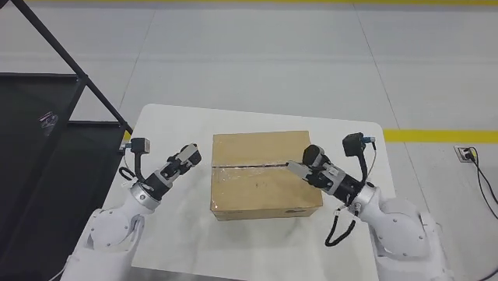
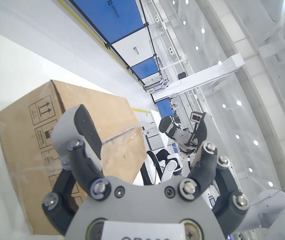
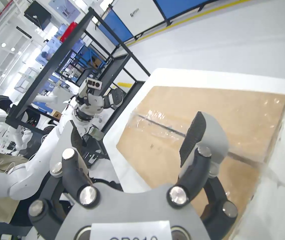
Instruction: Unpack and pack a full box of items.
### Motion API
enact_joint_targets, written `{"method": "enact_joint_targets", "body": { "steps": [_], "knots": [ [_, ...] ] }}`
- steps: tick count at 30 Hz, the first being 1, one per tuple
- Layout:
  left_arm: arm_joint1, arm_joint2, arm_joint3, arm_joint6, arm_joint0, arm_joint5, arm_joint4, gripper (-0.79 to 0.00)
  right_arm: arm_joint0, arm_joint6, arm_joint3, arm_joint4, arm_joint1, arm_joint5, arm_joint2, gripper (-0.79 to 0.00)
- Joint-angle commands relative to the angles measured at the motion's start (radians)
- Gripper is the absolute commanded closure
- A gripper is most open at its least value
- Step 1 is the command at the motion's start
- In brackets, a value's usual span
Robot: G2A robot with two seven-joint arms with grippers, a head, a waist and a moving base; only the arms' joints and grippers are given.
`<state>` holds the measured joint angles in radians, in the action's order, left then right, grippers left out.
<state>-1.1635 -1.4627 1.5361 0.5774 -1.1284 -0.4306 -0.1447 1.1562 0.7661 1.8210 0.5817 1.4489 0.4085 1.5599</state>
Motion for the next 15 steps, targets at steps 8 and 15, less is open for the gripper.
{"method": "enact_joint_targets", "body": {
  "steps": [8, 15],
  "knots": [
    [0.0, 0.051, 0.03, 0.07, 0.013, 0.045, -0.005, -0.785, -0.068, 0.002, -0.076, -0.006, 0.011, -0.235, -0.112, -0.108],
    [-0.003, 0.073, -0.005, 0.063, 0.04, 0.048, -0.014, -0.785, -0.166, 0.227, -0.169, -0.158, -0.003, -0.323, -0.095, 0.0]
  ]
}}
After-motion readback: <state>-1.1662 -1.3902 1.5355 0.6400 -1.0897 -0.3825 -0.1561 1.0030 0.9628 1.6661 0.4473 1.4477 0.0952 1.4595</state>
